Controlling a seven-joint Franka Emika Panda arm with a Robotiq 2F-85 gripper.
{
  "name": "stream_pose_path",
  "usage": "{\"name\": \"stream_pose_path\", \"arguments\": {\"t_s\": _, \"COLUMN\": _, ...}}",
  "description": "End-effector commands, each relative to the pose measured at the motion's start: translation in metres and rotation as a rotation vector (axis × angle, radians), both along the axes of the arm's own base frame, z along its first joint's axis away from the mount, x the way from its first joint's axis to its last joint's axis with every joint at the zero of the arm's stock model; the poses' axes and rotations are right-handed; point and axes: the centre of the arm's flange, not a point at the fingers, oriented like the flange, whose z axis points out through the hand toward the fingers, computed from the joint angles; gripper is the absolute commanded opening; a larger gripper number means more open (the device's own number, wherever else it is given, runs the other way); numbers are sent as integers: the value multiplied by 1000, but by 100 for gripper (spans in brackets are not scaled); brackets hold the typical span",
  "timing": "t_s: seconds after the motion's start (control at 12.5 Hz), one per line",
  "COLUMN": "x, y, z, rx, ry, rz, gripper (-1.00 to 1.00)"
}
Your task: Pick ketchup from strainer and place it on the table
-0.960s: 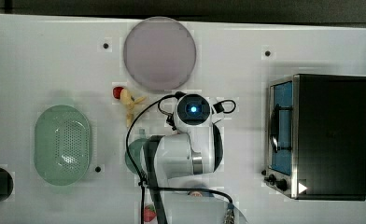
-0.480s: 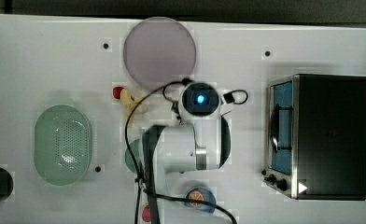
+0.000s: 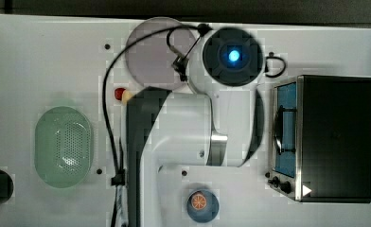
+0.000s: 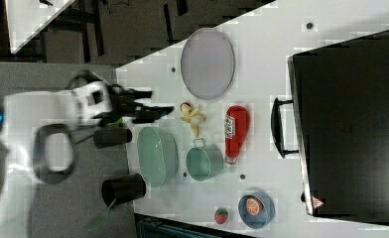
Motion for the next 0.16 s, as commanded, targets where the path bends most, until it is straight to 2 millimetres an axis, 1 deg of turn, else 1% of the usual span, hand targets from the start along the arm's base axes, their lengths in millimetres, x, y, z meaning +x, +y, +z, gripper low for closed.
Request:
{"name": "stream_pose_path", "arguments": {"t_s": 0.08, "x": 2, "y": 7, "z": 48, "rx": 13, "ry": 31, "rz": -101, "gripper": 100}}
{"name": "stream_pose_path", "arguments": {"t_s": 0.16, "x": 3, "y": 5, "z": 64, "rx": 12, "ry": 21, "rz": -104, "gripper": 100}}
